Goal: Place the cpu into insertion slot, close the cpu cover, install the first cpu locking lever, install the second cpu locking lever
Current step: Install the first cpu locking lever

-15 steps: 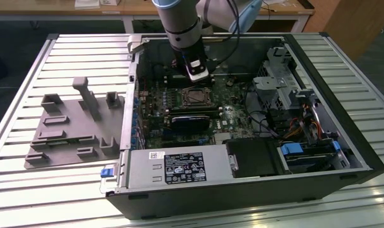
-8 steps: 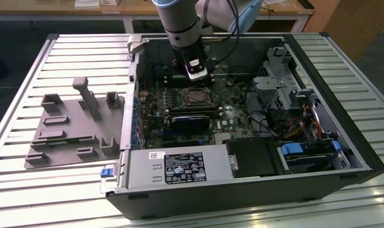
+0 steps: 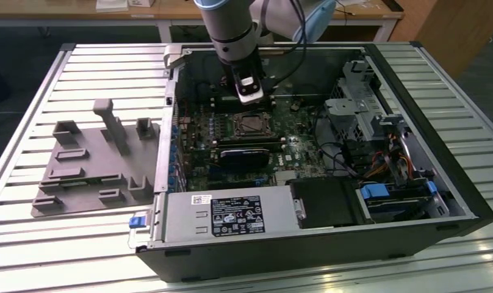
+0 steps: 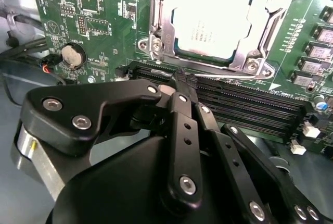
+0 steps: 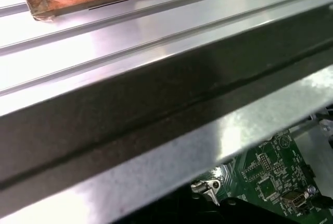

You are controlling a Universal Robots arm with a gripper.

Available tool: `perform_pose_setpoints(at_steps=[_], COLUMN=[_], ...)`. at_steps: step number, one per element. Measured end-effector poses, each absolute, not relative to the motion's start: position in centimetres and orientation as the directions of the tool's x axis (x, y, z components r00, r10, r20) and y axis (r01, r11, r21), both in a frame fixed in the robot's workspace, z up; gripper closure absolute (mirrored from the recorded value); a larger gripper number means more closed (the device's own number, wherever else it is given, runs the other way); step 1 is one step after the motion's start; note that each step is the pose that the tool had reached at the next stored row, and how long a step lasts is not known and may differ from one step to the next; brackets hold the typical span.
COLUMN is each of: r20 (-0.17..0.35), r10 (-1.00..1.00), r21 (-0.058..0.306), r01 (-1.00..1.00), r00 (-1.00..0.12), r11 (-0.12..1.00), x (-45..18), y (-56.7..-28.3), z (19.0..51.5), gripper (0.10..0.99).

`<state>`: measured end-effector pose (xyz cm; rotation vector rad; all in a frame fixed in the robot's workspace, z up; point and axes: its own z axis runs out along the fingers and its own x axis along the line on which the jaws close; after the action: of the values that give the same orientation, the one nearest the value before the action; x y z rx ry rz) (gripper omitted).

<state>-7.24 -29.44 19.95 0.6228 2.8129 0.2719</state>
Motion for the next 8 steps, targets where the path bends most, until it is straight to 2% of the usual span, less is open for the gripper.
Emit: perform_pose_setpoints(at_steps=[8], r20=[-0.2], r10=[0.466], r21=[0.229], r01=[0.421], r00=[-0.862], r11=[0.878], x=[-7.29], y=[-29.22], z=[19.7], gripper=[0.984])
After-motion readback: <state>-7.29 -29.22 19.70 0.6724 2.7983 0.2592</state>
